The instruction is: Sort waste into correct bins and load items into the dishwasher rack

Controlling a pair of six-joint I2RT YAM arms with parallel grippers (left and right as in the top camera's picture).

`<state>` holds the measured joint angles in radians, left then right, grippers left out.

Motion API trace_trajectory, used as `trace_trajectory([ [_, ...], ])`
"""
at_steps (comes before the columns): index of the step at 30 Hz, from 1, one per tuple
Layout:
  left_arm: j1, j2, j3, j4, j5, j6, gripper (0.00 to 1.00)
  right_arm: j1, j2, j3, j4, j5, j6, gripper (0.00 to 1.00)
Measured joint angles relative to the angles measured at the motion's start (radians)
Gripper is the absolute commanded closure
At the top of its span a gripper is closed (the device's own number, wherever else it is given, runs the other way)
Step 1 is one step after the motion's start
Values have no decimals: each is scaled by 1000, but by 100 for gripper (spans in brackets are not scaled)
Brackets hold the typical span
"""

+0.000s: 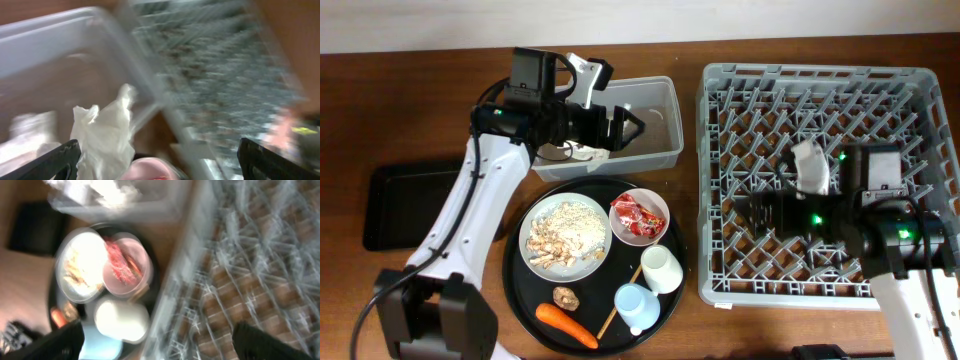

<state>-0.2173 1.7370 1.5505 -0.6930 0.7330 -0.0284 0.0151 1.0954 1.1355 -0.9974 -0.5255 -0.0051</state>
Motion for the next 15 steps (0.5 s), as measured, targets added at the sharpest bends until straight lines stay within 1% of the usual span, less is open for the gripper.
trace_trajectory([
  [1, 8, -11, 0, 11, 124, 0, 1, 1, 18, 3, 71, -68, -12, 2],
  [2, 26, -25, 0, 41, 290, -3, 1, 2, 45, 3, 111, -116, -23, 2],
  [3, 35, -30, 0, 64, 399, -5, 1, 11, 82, 3, 160, -172, -45, 1],
  [4, 45, -34, 0, 105, 568, -8, 1, 29, 120, 3, 195, -223, -62, 4],
  [6, 46, -35, 0, 123, 714, -18, 1, 79, 197, 3, 259, -305, -80, 10],
  [8, 46, -35, 0, 128, 771, -21, 1, 158, 272, 6, 386, -391, -89, 10],
  [10, 46, -35, 0, 126, 802, -23, 1, 229, 314, 3, 526, -421, -70, 10],
  [13, 46, -35, 0, 127, 813, -26, 1, 249, 316, 2, 701, -385, -22, 12],
  [15, 46, -35, 0, 126, 816, -30, 1, 249, 316, 2, 745, -373, 5, 19],
])
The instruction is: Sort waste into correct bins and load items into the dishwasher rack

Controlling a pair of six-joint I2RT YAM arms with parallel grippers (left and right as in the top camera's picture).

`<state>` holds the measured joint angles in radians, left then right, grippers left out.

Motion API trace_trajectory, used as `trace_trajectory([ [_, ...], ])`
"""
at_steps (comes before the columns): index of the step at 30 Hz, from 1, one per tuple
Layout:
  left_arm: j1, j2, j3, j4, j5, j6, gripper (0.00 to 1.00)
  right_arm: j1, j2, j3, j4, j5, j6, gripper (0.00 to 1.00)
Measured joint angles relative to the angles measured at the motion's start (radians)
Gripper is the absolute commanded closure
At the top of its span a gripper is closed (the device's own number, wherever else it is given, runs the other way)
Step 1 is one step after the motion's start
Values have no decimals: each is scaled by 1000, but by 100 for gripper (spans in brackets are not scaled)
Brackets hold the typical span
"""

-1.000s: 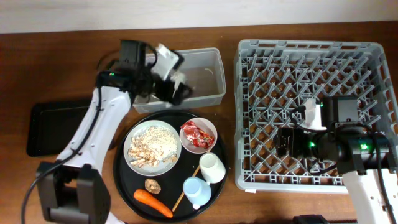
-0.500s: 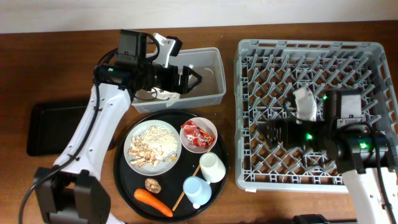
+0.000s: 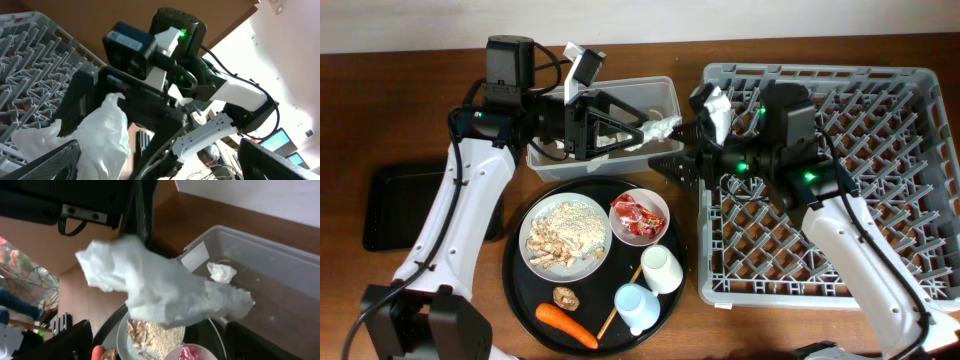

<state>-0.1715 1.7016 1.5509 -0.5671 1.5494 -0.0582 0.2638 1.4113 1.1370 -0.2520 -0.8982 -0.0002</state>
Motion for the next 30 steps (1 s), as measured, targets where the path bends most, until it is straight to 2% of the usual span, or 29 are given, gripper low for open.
trace_trajectory([
  [1, 0, 0, 0, 0, 0, 0, 1, 0, 0, 0, 15, 0, 5, 28],
  [2, 0, 0, 0, 1, 0, 0, 1, 0, 0, 0, 38, 3, 8, 47],
  [3, 0, 0, 0, 0, 0, 0, 1, 0, 0, 0, 72, 5, 14, 90],
  [4, 0, 0, 0, 1, 4, -3, 1, 0, 0, 0, 111, 11, 29, 96],
  [9, 0, 0, 0, 1, -86, -4, 1, 0, 0, 0, 115, 12, 57, 96],
  [12, 0, 0, 0, 0, -233, -7, 1, 0, 0, 2, 32, 65, 77, 96],
  [14, 0, 0, 0, 1, -415, -7, 1, 0, 0, 2, -28, 116, 79, 96],
  [16, 0, 0, 0, 4, -533, -8, 1, 0, 0, 2, -29, 146, 79, 96],
  [21, 0, 0, 2, -43, -713, -8, 1, 0, -6, 2, -28, 169, 80, 96],
  [25, -6, 0, 2, -121, -837, 5, 20, 0, -14, 2, -26, 160, 80, 96],
  [27, -29, 0, 2, -143, -891, 15, 26, 0, -14, 2, -26, 146, 80, 96],
  [30, -73, 0, 2, -186, -922, 20, 26, 0, -14, 2, -26, 146, 80, 96],
])
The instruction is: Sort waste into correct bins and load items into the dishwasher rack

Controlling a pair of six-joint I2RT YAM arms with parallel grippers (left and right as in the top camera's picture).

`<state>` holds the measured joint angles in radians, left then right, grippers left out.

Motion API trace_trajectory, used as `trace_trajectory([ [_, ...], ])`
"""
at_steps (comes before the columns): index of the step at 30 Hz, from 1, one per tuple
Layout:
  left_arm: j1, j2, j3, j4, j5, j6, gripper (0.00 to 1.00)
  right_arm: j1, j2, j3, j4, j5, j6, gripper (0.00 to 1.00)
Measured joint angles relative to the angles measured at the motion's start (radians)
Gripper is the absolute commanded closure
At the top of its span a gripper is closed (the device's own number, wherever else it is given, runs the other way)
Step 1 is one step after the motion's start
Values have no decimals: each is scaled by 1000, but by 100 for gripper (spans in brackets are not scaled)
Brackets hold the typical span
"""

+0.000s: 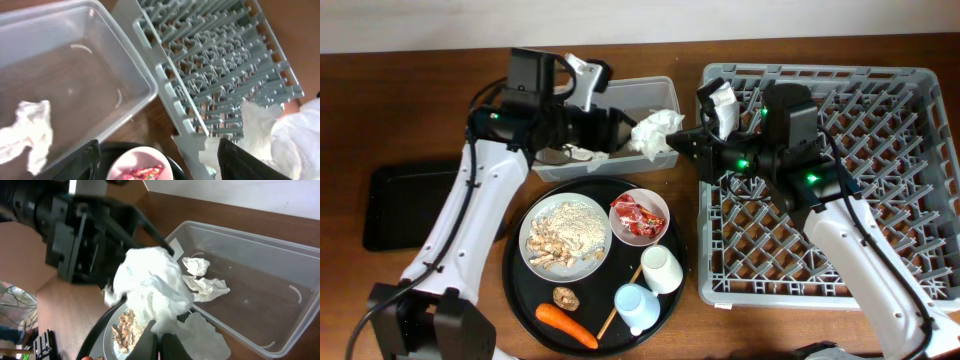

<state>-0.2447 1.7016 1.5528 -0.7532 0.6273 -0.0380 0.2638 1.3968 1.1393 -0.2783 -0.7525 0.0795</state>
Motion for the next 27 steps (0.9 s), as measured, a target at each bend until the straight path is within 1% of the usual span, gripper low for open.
trace_trajectory([
  [1, -13, 0, 0, -14, -2, 0, 26, 0, 0, 0, -6, 6, 0, 96],
  [3, -24, 0, 0, -54, -8, 0, 25, 0, -3, 2, -95, 137, 2, 96],
  [5, -23, 0, 2, -116, -11, 0, 25, 0, -3, 2, -138, 260, 3, 96],
  [7, -23, 0, 3, -200, -12, 0, 17, 0, -3, 2, -158, 354, 11, 96],
  [8, -23, 0, 3, -214, -10, 3, 13, 0, -3, 2, -159, 368, 16, 96],
  [9, -24, 0, 3, -219, 5, 6, 7, 0, -3, 2, -160, 367, 19, 96],
  [10, -27, 0, 3, -219, 31, 19, 6, 0, -3, 2, -160, 351, 23, 96],
  [12, -50, 0, 3, -219, 58, 57, 7, 0, -3, 2, -160, 271, 23, 96],
  [13, -64, 0, 3, -219, 63, 74, 11, 0, -3, 2, -160, 215, 23, 96],
  [15, -84, 0, 3, -217, 60, 107, 27, 0, -3, 2, -160, 95, 25, 96],
  [19, -90, 0, 3, -193, 34, 132, 50, 0, -3, 2, -160, -44, 25, 96],
  [20, -90, 0, 3, -193, 30, 135, 70, 0, -3, 2, -164, -59, 26, 96],
  [22, -90, 0, 3, -188, 27, 136, 79, 0, -3, 2, -183, -74, 26, 96],
  [24, -92, 0, 3, -182, 26, 143, 91, 0, -3, 2, -195, -80, 26, 96],
  [27, -96, 0, 3, -181, 27, 146, 95, 0, -3, 2, -195, -81, 26, 96],
])
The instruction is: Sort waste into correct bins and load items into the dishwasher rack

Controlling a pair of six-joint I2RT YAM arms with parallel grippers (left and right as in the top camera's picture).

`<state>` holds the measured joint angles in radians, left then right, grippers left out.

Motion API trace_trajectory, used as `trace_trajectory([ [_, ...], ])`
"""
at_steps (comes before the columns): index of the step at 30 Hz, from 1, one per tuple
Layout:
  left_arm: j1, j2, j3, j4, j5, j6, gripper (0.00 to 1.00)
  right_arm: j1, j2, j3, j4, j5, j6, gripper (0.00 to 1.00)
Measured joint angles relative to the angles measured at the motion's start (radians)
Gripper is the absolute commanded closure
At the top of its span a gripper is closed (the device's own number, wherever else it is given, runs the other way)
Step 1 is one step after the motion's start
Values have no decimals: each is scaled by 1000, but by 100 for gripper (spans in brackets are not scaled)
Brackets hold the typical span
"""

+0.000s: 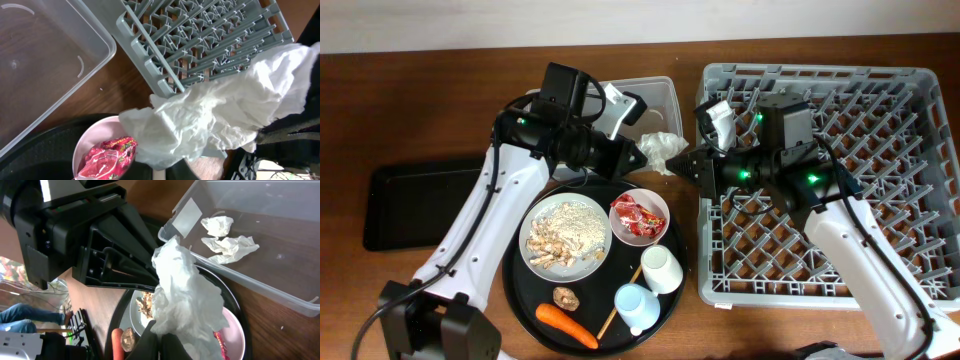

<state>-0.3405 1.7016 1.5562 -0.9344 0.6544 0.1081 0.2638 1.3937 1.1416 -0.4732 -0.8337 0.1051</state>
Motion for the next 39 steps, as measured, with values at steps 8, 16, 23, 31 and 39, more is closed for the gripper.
trace_trajectory([
  [8, 0, 0, 0, 45, -5, 5, 100, 0, 0, 0, -14, -4, 5, 2],
  [16, 0, 0, 0, 222, -375, 8, 100, 0, -8, 2, -138, 125, 7, 1],
  [23, 128, 42, 0, 297, -491, 8, 44, 0, -214, 2, -576, 768, 124, 2],
  [31, 153, 153, 1, 143, -455, 4, 35, 0, -270, 3, -724, 872, 144, 2],
  [39, -91, 13, -74, -123, -326, 4, 34, -83, -269, 3, -739, 916, 212, 2],
])
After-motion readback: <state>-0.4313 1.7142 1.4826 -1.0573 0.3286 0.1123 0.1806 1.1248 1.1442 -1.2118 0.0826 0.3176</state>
